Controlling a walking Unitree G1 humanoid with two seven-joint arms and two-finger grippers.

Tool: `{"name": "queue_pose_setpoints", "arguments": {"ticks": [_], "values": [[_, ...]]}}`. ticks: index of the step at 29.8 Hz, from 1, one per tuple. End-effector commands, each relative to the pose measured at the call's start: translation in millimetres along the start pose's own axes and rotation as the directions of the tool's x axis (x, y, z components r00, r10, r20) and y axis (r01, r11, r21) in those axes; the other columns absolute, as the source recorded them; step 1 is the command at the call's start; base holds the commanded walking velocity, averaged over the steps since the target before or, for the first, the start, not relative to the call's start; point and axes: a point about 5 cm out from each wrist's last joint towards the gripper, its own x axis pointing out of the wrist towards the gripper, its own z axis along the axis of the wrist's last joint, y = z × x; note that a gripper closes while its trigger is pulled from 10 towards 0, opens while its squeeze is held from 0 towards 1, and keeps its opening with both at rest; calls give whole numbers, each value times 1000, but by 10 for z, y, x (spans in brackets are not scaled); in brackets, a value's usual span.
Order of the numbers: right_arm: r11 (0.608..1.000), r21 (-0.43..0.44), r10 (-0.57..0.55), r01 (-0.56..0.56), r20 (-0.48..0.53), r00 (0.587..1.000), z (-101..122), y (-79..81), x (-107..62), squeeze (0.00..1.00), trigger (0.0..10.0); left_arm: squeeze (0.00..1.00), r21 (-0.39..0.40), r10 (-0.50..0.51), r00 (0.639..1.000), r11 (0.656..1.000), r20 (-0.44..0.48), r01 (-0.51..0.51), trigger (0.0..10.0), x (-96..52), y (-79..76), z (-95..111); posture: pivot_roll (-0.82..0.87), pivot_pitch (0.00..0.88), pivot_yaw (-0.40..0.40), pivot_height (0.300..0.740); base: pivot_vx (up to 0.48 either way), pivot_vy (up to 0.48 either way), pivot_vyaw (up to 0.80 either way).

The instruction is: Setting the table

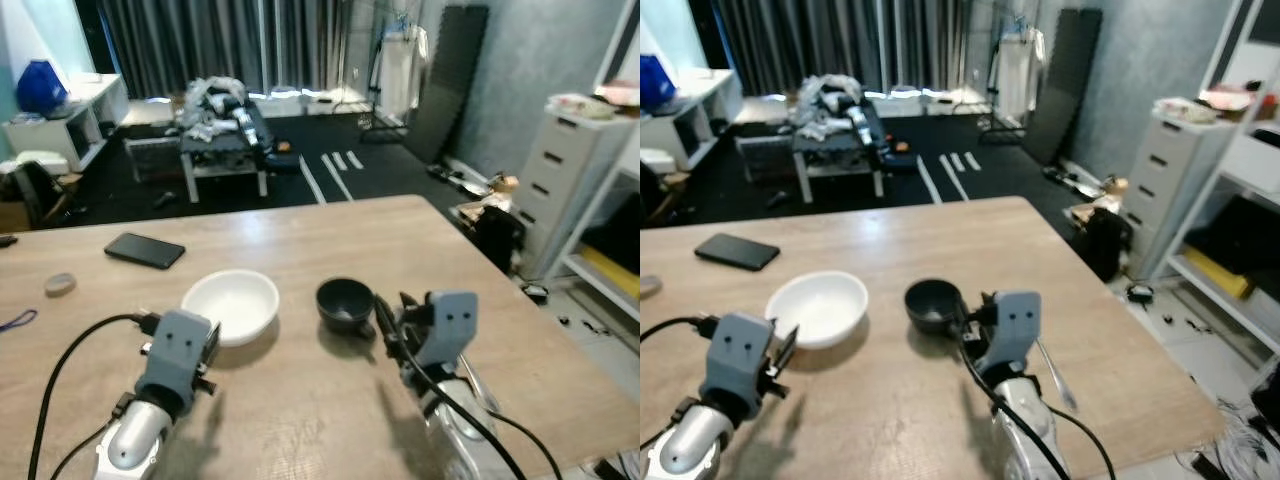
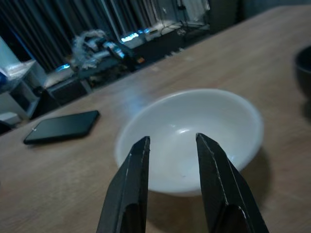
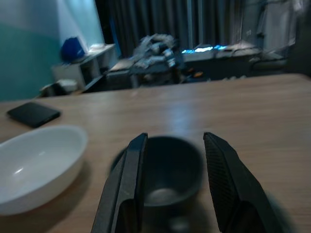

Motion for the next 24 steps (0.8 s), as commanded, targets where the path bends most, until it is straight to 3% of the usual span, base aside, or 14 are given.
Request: {"name": "queue_pose_setpoints", "arguments": {"ticks": [1,3,10,15,24], "values": [[1000,-9,27,-27,-40,999,-83,56,-30,0,10000,0,7,-3,1000,1000,-11,3,10000,-44,1,-30,66,58,89,740,0,0,0],[996,-93,0,-7,-72,997,-145,37,-20,0,10000,0,33,-19,1000,999,12,18,10000,-71,-24,18,77,64,86,740,0,0,0],[991,-128,-61,51,-78,995,-194,-70,16,0,10000,0,76,-54,998,996,30,51,10000,-168,-66,50,96,73,78,740,0,0,0],[990,-126,-77,68,-72,994,-203,-137,20,0,10000,0,97,-69,997,993,28,66,10000,-223,-73,49,109,78,73,740,0,0,0],[992,-112,-78,59,-168,983,-437,-280,48,0,10000,0,122,-74,997,990,8,72,10000,-269,-12,36,140,94,73,740,0,0,0]]}}
